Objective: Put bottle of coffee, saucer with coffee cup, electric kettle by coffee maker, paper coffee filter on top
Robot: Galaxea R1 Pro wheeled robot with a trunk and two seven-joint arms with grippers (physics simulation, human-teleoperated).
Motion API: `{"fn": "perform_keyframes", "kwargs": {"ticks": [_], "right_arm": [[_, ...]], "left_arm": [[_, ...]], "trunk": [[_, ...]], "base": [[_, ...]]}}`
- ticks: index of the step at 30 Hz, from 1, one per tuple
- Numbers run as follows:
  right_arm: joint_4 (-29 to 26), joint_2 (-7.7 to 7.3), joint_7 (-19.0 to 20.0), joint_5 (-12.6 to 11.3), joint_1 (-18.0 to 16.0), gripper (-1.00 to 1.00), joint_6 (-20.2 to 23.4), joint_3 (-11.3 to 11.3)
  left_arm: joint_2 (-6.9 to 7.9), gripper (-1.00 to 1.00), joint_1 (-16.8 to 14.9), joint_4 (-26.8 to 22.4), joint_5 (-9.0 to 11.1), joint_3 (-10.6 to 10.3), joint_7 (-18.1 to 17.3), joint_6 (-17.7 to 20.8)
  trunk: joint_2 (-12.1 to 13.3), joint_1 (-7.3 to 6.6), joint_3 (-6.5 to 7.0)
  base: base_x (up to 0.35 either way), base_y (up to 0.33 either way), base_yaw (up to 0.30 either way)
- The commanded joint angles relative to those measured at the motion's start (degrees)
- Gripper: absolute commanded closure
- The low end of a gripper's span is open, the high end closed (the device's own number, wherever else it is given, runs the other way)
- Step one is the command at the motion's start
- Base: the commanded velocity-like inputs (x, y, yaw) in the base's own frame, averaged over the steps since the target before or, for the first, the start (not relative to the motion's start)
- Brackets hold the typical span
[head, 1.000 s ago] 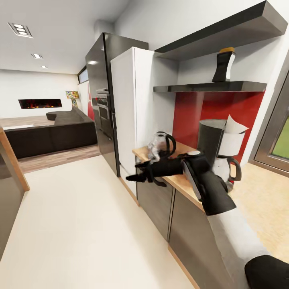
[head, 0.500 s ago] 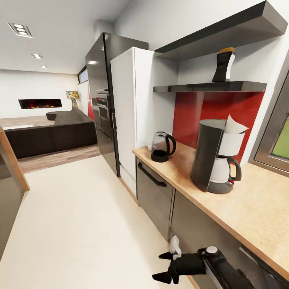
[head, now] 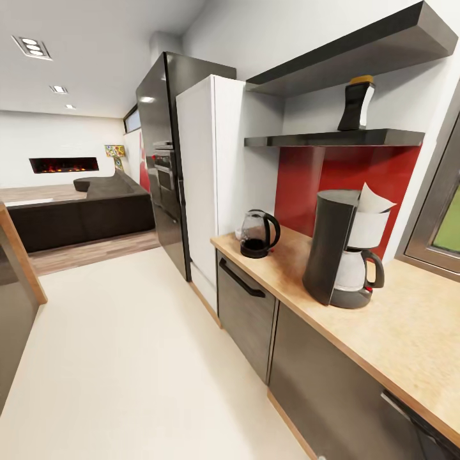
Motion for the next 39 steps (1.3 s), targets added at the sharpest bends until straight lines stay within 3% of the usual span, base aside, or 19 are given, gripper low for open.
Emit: {"fn": "perform_keyframes", "kwargs": {"ticks": [1, 9, 32, 39], "right_arm": [[1.02, -0.05, -0.57, -0.06, -0.04, -1.0, -1.09, 0.27], [4.66, -0.09, -2.72, -0.02, -0.02, -1.0, -4.16, 0.38], [5.15, 0.06, -2.95, 0.04, -0.04, -1.0, -4.34, 0.43], [5.19, 0.12, -2.99, 0.07, -0.02, -1.0, -4.34, 0.47]], "left_arm": [[-0.01, -1.0, 0.03, -0.1, 0.6, -0.05, -0.11, -0.03], [-0.09, -1.0, 0.03, -0.09, 0.61, -0.01, -0.14, -0.01], [-0.19, -1.0, 0.03, 0.02, 0.61, 0.2, -0.14, -0.01], [-0.27, -1.0, 0.03, 0.08, 0.59, 0.2, -0.14, -0.01]], "trunk": [[-0.04, 0.0, -0.05], [-0.04, 0.0, -0.05], [-0.04, 0.0, -0.05], [-0.04, 0.0, -0.05]], "base": [[0.0, 0.0, 0.0], [0.0, 0.0, 0.0], [0.0, 0.0, -0.001], [0.0, 0.0, -0.162]]}}
